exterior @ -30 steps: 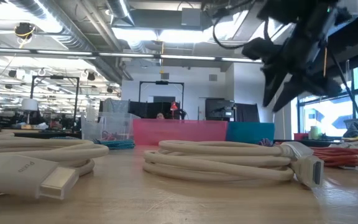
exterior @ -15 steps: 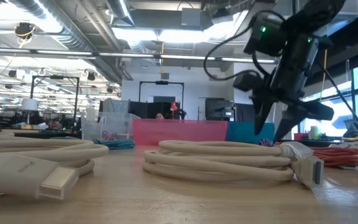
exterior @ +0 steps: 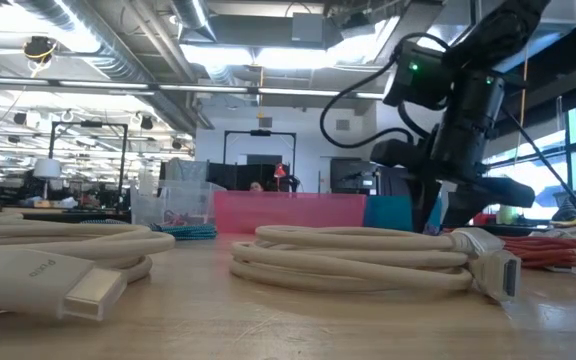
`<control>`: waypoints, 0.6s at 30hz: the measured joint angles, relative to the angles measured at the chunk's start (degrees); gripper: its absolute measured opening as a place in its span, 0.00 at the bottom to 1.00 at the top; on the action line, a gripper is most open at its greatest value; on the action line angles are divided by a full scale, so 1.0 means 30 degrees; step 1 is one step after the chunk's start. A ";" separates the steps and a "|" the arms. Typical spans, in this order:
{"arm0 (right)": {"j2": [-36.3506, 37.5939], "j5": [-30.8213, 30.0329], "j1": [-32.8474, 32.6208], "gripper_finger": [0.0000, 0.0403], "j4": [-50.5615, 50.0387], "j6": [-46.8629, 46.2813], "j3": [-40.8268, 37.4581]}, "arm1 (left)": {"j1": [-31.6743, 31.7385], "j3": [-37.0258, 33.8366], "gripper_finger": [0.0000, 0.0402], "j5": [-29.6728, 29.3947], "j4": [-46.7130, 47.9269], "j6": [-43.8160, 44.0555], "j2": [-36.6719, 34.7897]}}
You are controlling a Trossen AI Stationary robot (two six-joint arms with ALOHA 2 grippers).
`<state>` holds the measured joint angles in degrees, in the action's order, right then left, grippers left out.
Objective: Pick & Place USB Port
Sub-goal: Put the purple charger cable into the blue bin
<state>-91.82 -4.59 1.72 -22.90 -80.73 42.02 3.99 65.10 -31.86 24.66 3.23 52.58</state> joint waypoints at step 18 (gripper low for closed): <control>0.0278 0.0107 -0.0518 0.03 0.0513 0.1376 0.1613 | -0.0002 -0.0002 0.47 -0.0015 0.0776 0.0217 0.0007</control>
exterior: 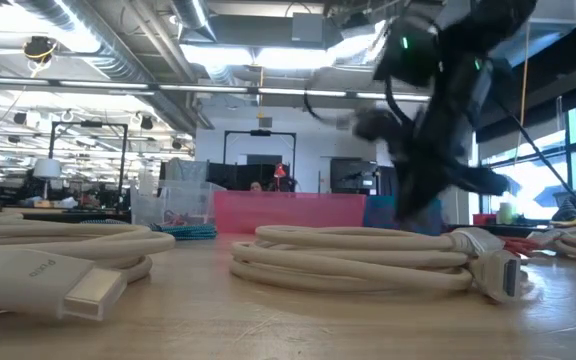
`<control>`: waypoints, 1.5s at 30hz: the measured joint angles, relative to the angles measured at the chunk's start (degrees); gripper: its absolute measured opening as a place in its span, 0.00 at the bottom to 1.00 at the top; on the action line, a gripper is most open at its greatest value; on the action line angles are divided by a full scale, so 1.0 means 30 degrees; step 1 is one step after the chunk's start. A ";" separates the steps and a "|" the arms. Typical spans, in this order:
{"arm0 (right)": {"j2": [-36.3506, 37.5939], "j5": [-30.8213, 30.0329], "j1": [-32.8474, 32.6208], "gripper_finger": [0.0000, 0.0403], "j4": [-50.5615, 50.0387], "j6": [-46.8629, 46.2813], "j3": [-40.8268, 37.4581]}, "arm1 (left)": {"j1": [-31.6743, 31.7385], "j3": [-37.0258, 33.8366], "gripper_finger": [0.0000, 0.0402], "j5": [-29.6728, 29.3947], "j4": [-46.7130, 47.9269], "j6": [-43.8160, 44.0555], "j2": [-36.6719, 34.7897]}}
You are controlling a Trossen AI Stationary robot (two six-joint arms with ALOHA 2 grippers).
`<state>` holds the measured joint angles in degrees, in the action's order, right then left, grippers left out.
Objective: Pick & Place USB Port
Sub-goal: Put the purple charger cable into the blue bin
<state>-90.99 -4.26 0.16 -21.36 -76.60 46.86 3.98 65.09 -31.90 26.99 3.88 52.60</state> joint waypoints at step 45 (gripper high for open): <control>-0.4125 0.1008 1.2953 0.02 -1.3270 1.4586 1.4277 | -0.0005 0.0002 0.47 -0.0007 0.0099 0.0845 0.0000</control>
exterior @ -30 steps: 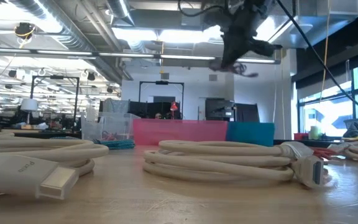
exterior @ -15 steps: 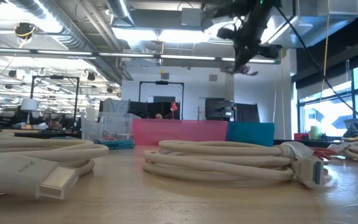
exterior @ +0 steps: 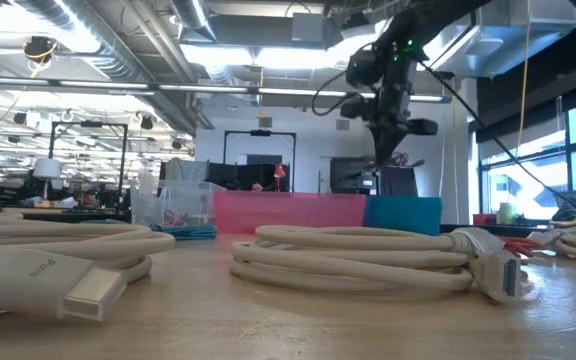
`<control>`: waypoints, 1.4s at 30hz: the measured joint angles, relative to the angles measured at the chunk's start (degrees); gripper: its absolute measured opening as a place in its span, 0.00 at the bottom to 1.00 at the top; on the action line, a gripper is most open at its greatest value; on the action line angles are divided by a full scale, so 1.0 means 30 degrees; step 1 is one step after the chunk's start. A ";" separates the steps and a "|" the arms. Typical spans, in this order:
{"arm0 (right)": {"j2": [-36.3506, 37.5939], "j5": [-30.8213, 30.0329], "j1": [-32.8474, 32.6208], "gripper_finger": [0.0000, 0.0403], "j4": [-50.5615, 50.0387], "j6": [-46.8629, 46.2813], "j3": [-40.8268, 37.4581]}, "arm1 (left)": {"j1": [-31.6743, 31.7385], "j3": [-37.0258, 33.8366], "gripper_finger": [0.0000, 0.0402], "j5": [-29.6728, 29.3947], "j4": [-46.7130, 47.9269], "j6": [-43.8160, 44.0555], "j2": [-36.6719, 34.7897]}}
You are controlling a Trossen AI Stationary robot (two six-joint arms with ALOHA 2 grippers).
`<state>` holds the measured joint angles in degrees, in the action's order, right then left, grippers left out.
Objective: Pick & Place USB Port
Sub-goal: Put the purple charger cable into the blue bin
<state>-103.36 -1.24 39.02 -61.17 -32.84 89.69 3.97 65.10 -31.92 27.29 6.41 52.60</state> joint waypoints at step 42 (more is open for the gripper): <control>-0.3405 -0.0706 0.0898 0.02 0.0685 -0.0932 -0.0007 | 0.0000 -0.0002 0.47 0.0022 0.1579 0.0811 0.0000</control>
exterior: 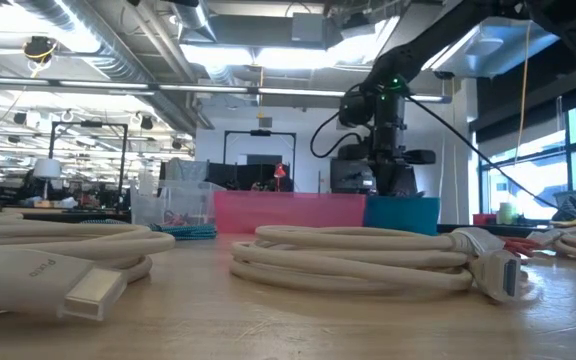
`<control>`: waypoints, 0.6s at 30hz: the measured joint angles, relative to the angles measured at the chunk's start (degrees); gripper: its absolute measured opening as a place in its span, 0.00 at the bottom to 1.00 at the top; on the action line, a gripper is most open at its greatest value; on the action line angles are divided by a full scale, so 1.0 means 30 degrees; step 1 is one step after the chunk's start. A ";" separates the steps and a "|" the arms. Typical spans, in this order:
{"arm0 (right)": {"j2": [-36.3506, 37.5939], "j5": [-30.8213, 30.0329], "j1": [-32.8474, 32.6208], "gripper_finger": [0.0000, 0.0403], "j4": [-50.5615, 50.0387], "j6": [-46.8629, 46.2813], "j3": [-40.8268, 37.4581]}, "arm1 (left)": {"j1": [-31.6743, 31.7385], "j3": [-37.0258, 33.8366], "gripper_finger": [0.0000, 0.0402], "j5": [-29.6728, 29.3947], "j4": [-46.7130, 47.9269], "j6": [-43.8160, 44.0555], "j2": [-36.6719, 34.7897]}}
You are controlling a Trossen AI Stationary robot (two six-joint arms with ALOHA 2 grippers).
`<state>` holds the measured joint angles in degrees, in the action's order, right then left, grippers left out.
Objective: Pick & Place USB Port
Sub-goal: Put the purple charger cable into the blue bin
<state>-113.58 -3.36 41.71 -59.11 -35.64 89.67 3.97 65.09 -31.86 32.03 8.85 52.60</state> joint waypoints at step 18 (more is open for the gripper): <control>-0.1978 0.0281 -0.0216 0.02 0.0517 0.0466 0.0000 | 0.0000 -0.0005 0.47 0.0007 0.1176 0.0369 0.0000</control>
<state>-119.51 -2.51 41.07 -57.56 -34.24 89.67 3.97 65.08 -31.83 35.55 9.96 52.60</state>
